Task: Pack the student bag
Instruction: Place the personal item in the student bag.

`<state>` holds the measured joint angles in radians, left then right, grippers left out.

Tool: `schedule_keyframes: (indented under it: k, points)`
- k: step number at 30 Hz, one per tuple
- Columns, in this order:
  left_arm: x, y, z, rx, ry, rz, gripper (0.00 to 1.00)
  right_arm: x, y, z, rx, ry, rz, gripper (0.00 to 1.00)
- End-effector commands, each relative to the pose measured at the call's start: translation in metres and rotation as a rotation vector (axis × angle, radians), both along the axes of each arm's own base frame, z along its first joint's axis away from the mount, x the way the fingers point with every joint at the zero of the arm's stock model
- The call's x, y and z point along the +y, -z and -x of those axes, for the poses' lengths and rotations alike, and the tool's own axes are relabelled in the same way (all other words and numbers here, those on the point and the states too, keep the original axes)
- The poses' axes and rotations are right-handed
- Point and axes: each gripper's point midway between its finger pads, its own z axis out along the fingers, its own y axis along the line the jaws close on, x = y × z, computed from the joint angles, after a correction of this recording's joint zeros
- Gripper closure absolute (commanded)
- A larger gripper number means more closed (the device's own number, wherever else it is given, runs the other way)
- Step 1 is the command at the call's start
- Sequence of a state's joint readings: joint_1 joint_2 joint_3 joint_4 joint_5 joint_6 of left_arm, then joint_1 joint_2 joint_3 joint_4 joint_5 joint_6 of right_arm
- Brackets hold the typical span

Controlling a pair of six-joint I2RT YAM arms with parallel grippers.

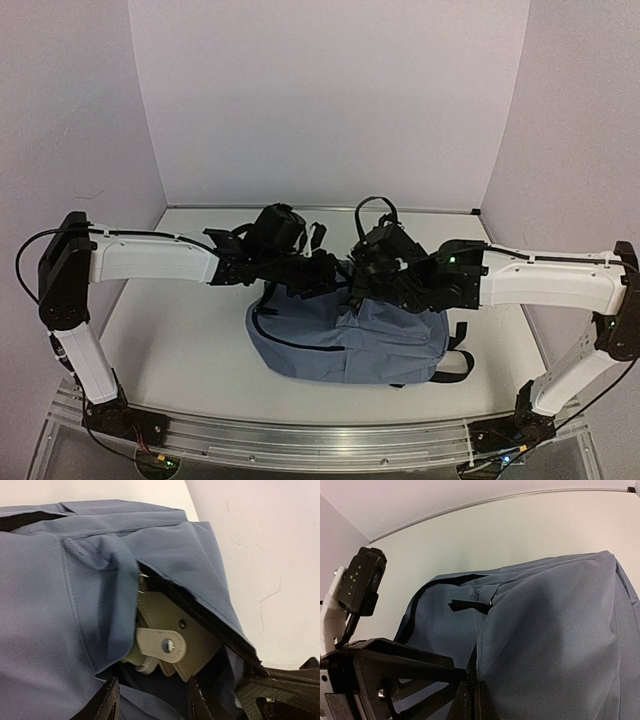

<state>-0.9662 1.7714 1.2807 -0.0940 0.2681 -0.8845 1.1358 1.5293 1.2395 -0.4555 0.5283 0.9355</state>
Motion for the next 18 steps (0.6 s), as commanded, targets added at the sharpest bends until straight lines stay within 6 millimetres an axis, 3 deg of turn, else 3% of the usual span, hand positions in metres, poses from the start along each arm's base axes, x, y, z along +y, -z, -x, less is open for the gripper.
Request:
schedule_keyframes:
  k: [1,7,11,18]
  points:
    - [0.001,-0.019,-0.013,-0.025,-0.015,0.07,0.58,0.01,-0.046,0.001,-0.072,0.003,-0.175,1.0]
    - [-0.025,-0.02,-0.01,-0.013,0.08,0.135,0.65,0.012,-0.045,0.0,-0.068,0.0,-0.174,1.0]
    - [-0.039,-0.011,-0.012,0.002,0.119,0.14,0.76,0.014,-0.043,0.0,-0.066,-0.001,-0.17,1.0]
    - [-0.066,-0.013,-0.009,0.016,0.193,0.224,0.97,0.014,-0.039,-0.001,-0.066,0.002,-0.156,1.0]
